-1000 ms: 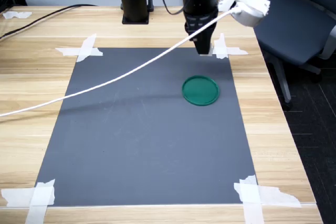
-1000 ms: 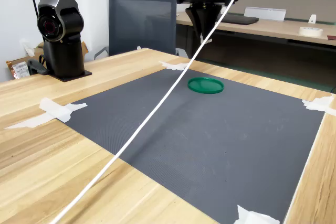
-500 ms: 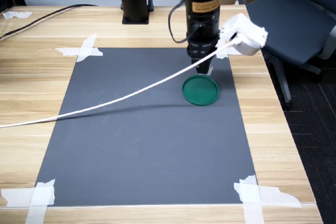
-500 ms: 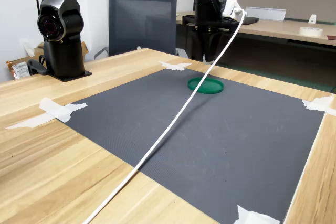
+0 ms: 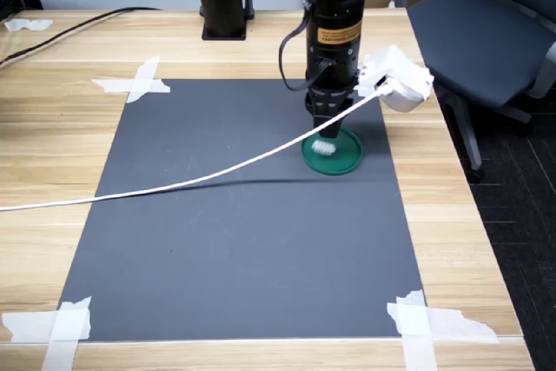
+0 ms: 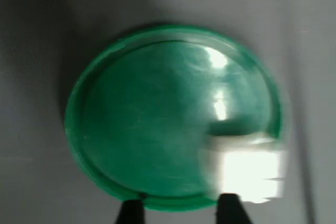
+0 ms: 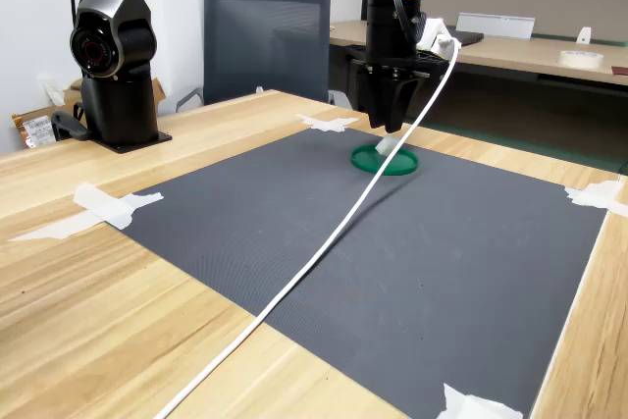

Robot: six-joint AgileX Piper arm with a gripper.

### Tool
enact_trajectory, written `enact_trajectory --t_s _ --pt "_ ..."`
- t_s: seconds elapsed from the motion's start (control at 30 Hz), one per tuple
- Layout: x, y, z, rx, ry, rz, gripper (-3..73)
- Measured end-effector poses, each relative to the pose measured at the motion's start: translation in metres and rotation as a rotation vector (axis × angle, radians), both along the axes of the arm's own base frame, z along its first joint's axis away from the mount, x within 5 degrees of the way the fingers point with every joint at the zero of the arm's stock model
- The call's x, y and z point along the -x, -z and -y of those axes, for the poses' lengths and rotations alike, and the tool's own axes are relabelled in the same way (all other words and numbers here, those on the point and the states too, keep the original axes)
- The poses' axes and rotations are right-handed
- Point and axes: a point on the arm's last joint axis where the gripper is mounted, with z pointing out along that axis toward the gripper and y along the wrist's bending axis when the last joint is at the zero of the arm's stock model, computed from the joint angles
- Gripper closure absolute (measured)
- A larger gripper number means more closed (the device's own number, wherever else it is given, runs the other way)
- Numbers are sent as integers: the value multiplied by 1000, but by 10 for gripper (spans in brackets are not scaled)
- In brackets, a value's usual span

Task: Grasp a white terminal and put it in the green lid.

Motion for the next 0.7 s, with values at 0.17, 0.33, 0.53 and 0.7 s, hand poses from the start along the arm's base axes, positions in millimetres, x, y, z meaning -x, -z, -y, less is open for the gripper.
enact_trajectory --t_s 0.17,0.33,0.53,0.7 --pt "5 14 3 5 1 -8 348" --pt "5 13 3 -16 1 30 344" --pt "7 -5 4 -56 1 100 342" --pt "10 -17 6 -75 6 131 335"
